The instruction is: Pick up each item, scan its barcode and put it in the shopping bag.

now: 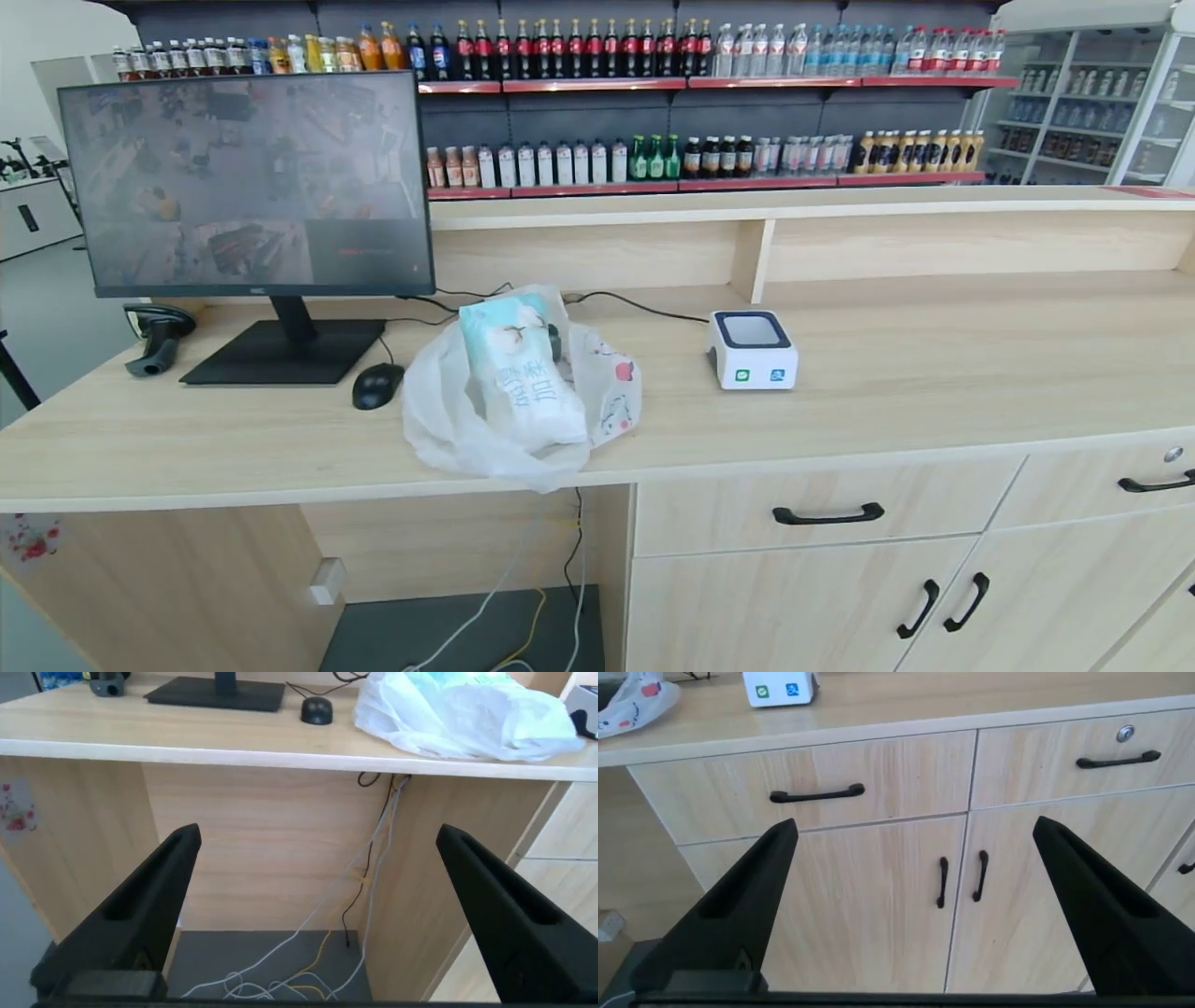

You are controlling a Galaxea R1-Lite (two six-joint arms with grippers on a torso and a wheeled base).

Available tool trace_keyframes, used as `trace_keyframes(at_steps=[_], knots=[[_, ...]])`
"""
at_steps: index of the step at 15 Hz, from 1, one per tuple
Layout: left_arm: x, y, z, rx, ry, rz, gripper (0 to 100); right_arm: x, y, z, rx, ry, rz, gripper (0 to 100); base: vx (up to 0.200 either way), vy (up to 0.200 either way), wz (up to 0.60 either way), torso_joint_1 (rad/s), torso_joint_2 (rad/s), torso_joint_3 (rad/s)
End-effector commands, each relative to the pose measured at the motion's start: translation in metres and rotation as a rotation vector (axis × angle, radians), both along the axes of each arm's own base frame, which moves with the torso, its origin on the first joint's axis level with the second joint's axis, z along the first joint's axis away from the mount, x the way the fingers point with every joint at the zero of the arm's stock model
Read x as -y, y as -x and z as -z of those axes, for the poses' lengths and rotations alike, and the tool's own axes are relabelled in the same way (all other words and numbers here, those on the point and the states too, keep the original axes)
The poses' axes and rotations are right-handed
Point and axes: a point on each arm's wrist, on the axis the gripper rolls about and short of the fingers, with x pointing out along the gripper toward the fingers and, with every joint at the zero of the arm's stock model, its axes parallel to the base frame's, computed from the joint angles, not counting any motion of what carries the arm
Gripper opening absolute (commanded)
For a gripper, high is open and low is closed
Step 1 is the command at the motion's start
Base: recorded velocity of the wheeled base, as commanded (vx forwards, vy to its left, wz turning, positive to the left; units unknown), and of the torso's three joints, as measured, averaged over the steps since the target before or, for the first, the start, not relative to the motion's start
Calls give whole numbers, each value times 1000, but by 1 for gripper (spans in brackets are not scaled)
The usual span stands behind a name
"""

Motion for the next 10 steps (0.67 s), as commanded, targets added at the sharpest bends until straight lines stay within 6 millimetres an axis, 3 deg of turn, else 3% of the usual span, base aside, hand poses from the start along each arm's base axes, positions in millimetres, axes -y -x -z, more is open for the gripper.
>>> trace_keyframes(at_steps=[1, 9, 10], knots=[[0, 0, 0, 1, 2, 0, 100, 0, 0, 0, -1, 8, 0, 100, 0, -200, 0, 7, 2, -2], [0, 0, 0, 1, 2, -1, 100, 0, 0, 0, -3, 26, -8, 100, 0, -200, 0, 1, 2, 2], [0, 0, 0, 1, -6, 2, 100, 0, 0, 0, -3, 26, -8, 100, 0, 0, 0, 0, 0, 0]])
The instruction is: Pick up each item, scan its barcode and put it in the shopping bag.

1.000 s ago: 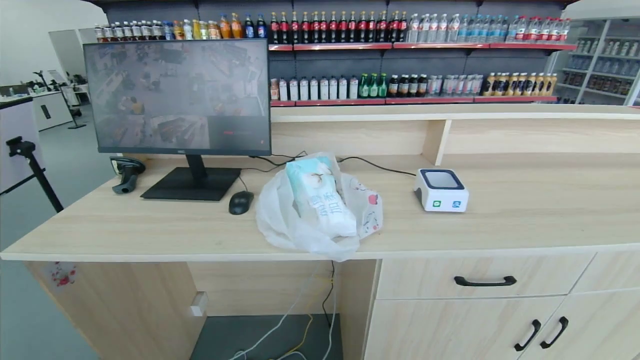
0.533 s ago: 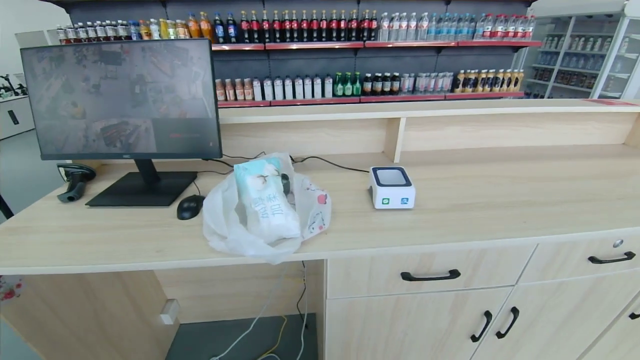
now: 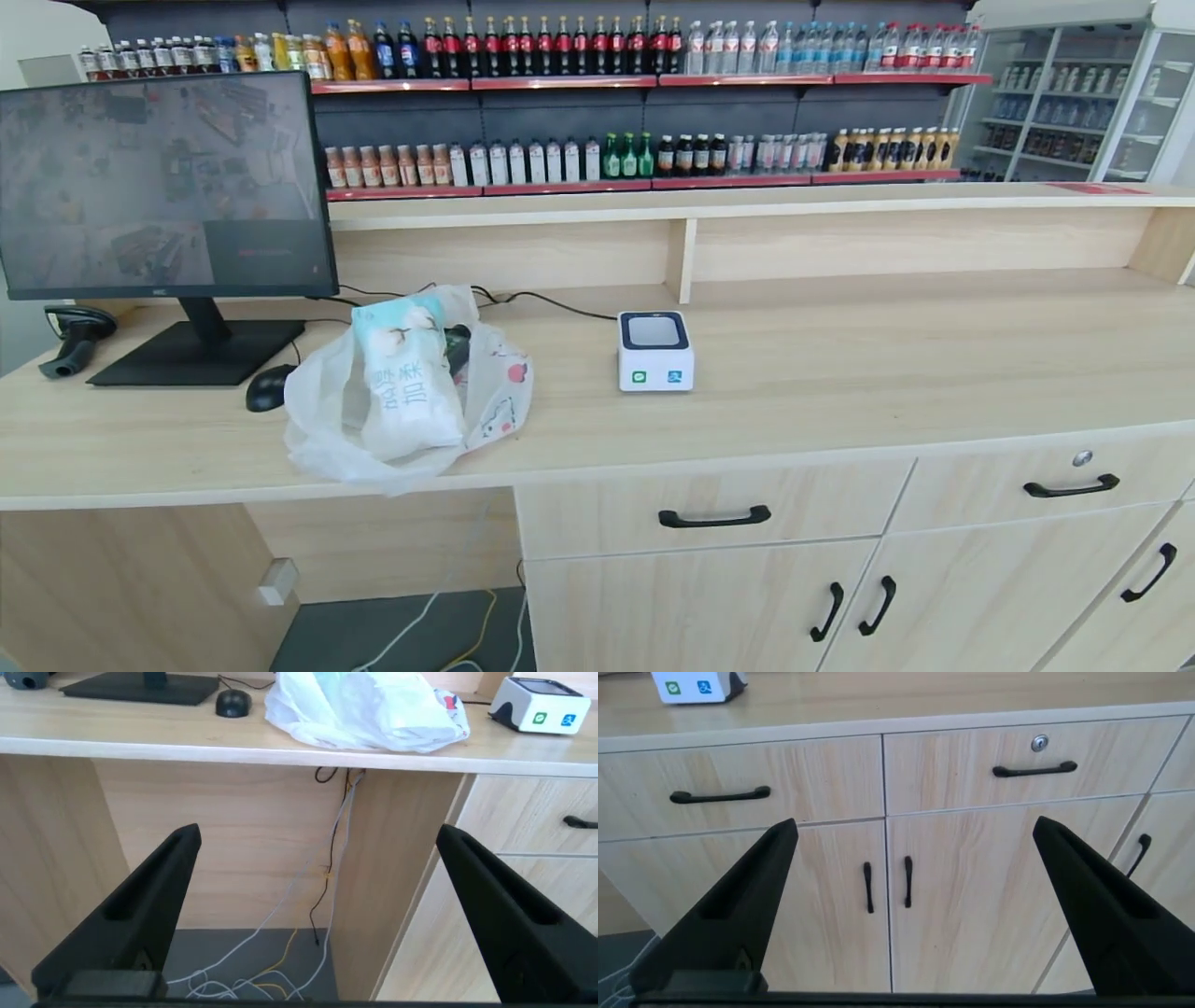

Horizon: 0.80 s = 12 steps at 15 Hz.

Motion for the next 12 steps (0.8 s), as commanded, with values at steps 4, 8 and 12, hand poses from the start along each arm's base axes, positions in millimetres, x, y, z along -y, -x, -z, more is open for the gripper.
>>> trace_keyframes(at_steps=[4, 8, 12], knots=[[0, 0, 0, -4, -15, 3, 100, 0, 0, 0, -1, -3, -1, 100, -50, 0, 0, 2, 2, -1], [0, 0, 0, -4, -11, 1, 100, 0, 0, 0, -1, -2, -1, 100, -200, 0, 0, 9, 10, -2], [0, 0, 0, -4, -13, 1, 100, 0, 0, 0, -1, -5, -1, 100, 0, 0, 0, 0, 0, 0]])
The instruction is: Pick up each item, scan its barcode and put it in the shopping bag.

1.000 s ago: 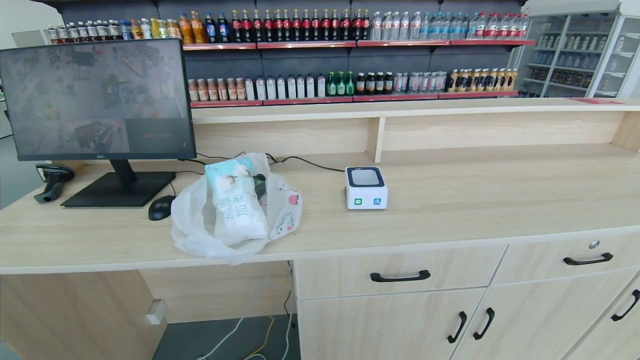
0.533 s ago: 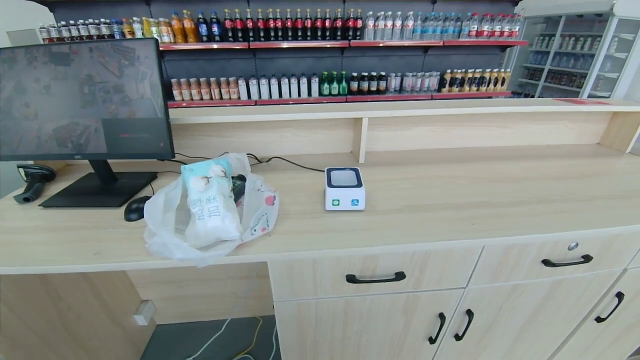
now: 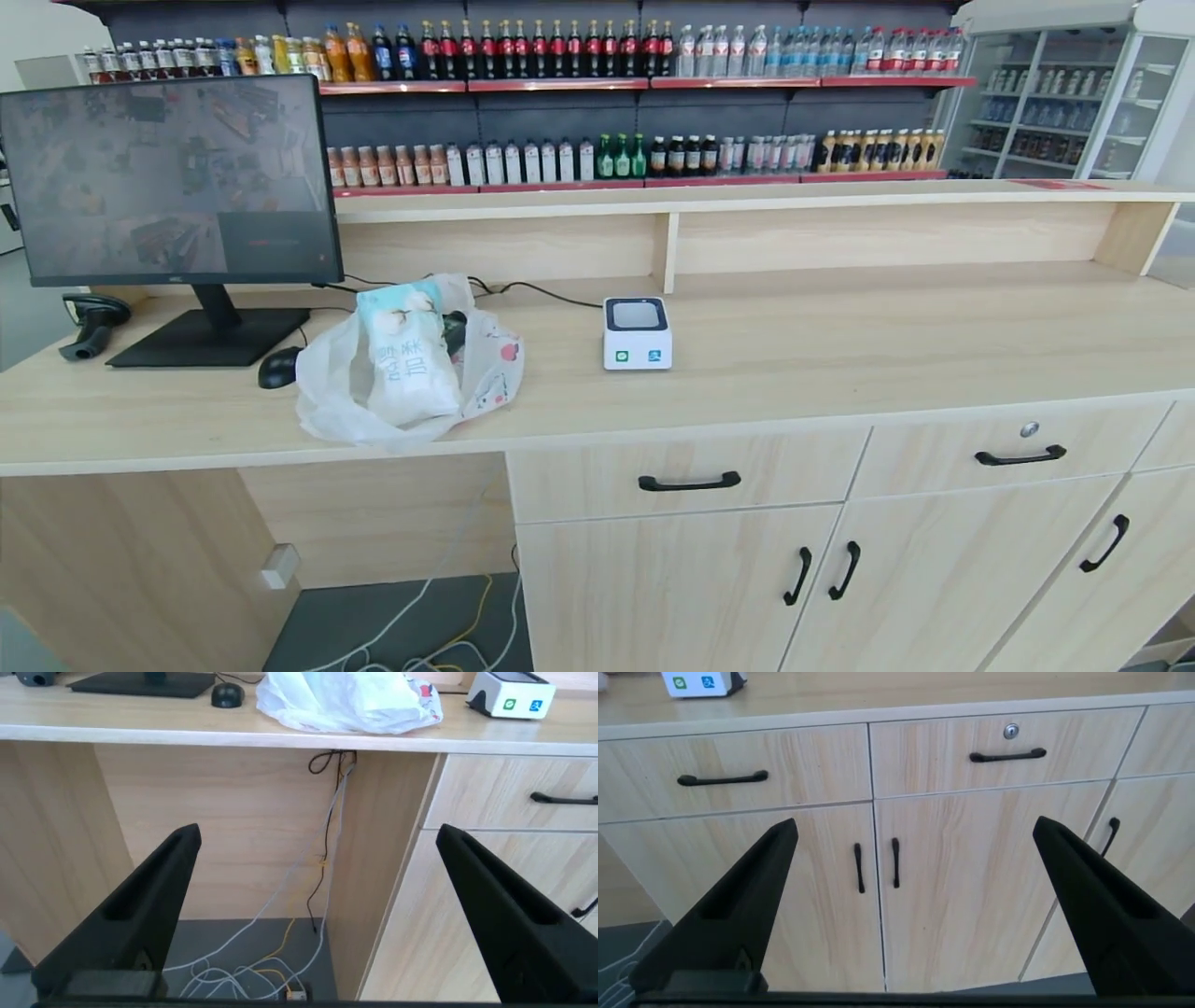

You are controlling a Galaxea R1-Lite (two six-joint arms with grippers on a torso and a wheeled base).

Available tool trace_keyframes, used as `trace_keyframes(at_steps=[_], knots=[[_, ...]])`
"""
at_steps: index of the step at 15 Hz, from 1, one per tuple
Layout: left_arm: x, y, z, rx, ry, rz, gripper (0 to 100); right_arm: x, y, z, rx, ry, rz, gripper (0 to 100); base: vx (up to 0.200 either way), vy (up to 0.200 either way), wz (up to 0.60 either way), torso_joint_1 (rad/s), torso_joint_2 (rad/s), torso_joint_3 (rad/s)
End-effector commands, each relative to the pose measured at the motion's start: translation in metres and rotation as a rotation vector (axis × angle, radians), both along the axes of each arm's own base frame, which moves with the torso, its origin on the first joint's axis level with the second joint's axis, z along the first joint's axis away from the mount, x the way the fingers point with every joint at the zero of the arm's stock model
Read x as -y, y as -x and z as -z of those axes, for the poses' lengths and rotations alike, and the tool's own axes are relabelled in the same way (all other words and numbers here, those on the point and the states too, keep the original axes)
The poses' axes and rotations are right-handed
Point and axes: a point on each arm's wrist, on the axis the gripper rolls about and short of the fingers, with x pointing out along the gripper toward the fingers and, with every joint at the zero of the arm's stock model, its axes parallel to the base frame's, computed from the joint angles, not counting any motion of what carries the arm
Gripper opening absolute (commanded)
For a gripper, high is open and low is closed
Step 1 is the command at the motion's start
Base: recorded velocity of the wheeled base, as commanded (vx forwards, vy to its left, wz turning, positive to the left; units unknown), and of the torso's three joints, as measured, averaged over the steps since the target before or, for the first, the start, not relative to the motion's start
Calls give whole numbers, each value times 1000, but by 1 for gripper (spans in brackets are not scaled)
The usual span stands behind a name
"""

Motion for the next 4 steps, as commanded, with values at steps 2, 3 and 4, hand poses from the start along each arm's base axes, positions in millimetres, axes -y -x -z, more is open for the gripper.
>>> trace_keyframes(at_steps=[2, 3, 4], knots=[[0, 0, 0, 1, 0, 0, 100, 0, 0, 0, 0, -13, 0, 100, 0, 0, 0, 0, 0, 0], [0, 0, 0, 1, 0, 1, 100, 0, 0, 0, 0, -20, 0, 100, 0, 0, 0, 0, 0, 0], [0, 0, 0, 1, 0, 0, 100, 0, 0, 0, 2, -26, 0, 100, 0, 0, 0, 0, 0, 0]])
